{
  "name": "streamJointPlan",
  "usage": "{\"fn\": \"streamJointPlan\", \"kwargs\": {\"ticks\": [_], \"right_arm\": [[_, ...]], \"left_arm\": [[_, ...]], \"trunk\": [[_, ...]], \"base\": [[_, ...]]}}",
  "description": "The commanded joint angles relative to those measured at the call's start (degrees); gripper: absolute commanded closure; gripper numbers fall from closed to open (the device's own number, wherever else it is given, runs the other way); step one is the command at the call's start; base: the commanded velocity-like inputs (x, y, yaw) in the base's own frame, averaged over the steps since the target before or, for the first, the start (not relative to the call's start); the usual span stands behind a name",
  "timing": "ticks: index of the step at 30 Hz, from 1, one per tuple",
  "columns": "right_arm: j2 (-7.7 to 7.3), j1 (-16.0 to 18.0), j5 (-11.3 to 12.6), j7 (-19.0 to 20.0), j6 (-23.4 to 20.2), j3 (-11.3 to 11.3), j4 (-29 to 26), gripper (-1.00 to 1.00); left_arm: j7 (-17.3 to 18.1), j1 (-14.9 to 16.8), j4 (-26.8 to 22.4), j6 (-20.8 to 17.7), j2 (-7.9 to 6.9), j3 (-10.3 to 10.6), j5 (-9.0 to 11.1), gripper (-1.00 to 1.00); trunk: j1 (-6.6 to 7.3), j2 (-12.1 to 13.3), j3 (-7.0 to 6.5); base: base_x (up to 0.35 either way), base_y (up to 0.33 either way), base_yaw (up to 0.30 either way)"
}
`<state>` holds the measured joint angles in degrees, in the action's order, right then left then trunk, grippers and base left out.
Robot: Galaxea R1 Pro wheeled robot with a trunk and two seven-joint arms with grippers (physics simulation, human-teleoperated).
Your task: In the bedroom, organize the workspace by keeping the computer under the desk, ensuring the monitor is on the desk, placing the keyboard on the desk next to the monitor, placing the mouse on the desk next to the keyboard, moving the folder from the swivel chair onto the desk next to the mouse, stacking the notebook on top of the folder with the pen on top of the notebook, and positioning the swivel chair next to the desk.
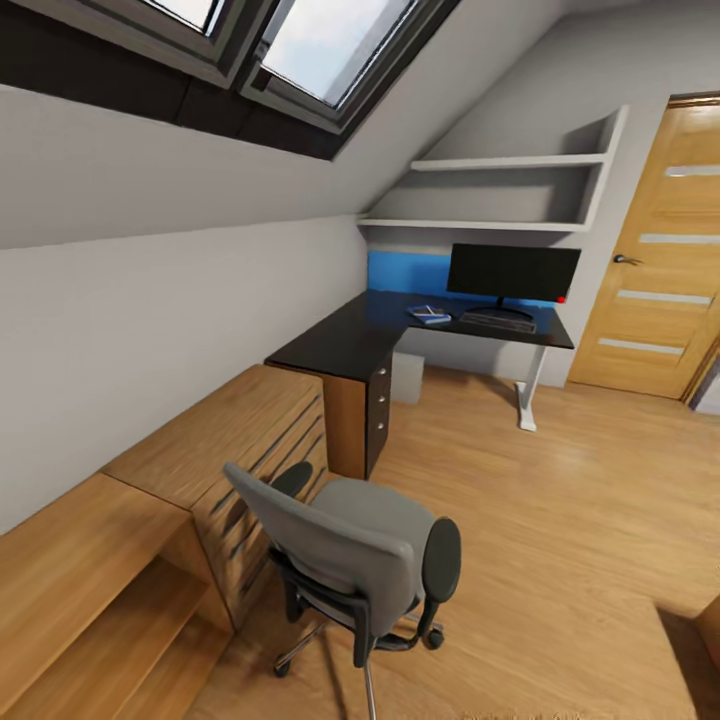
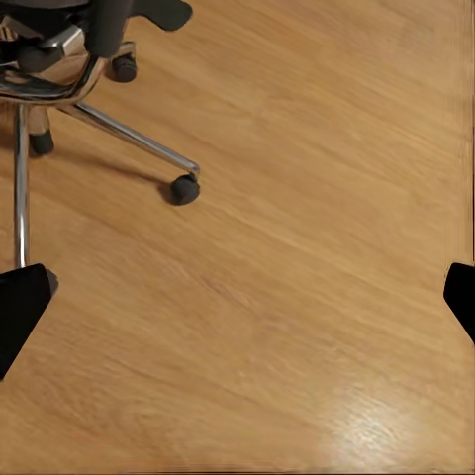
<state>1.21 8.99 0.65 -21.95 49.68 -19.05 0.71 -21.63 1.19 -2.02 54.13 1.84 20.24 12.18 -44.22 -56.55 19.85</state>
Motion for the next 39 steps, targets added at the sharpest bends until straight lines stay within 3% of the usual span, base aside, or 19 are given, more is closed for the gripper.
{"fn": "streamJointPlan", "kwargs": {"ticks": [1,39], "right_arm": [[0.01,0.06,0.05,-0.46,0.07,-0.49,0.08,-1.00],[0.02,0.06,0.05,-0.41,-0.02,-0.62,0.08,-1.00]], "left_arm": [[-0.11,0.01,0.00,0.12,0.00,0.51,0.48,-1.00],[-0.08,0.04,0.00,0.10,0.00,0.47,0.48,-1.00]], "trunk": [[0.00,-0.05,0.07],[0.00,-0.05,0.07]], "base": [[0.000,0.228,-0.293],[-0.037,0.072,-0.293]]}}
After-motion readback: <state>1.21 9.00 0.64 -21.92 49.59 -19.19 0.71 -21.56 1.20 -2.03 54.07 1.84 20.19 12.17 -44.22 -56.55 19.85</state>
